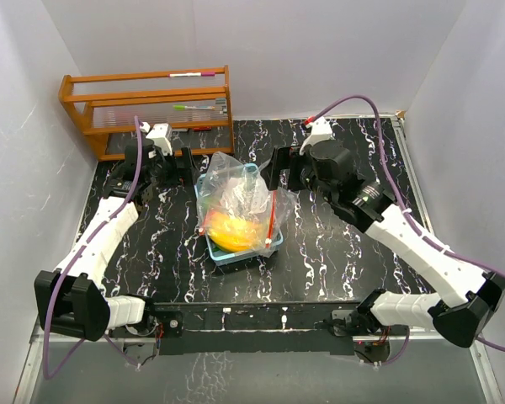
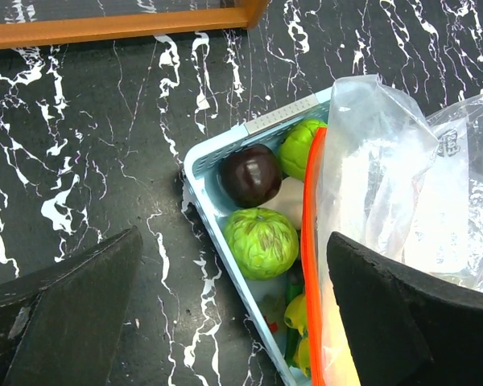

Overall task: Place the food in the zip-top bag and seal the zipper
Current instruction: Pick up the zipper food storage bag from the bin, then move the zipper food storage bag to the center of the board.

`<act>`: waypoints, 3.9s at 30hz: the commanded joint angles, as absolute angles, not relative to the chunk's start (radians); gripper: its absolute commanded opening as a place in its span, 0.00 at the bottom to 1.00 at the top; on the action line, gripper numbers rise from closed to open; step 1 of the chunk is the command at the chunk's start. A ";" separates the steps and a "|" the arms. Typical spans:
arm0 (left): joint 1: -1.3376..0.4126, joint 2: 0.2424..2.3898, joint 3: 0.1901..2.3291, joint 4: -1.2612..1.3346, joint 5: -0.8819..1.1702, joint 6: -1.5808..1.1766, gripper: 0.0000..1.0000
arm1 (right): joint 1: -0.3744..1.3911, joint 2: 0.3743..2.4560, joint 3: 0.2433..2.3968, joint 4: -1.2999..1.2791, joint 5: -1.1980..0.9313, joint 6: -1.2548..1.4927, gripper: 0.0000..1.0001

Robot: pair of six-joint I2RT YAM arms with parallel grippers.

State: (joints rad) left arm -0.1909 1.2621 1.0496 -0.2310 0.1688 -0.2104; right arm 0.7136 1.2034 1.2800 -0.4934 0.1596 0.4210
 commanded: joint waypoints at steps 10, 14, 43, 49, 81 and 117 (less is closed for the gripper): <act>-0.184 1.220 1.075 -0.236 0.200 -0.227 0.97 | 0.719 1.321 1.394 -0.582 0.273 0.376 0.98; -0.184 1.211 1.066 -0.236 0.196 -0.224 0.97 | 0.718 1.356 1.364 -0.591 0.301 0.389 0.98; -0.184 1.238 1.046 -0.232 0.207 -0.230 0.97 | 0.718 1.392 1.049 -0.345 0.134 0.533 0.97; -0.184 1.242 1.045 -0.236 0.195 -0.233 0.97 | 0.719 1.442 1.050 -0.340 0.139 0.546 0.76; -0.227 1.228 0.784 -0.028 0.159 -0.610 0.92 | 0.607 1.046 1.061 -0.548 0.725 0.583 0.08; -0.692 1.708 0.953 0.317 -0.003 -0.821 0.84 | 0.565 0.838 1.267 -0.601 0.708 0.535 0.08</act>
State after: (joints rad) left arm -0.6746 1.7222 0.8978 0.3084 -0.0002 -0.8116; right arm 0.5682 0.8516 1.2293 -0.6128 0.6823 0.5442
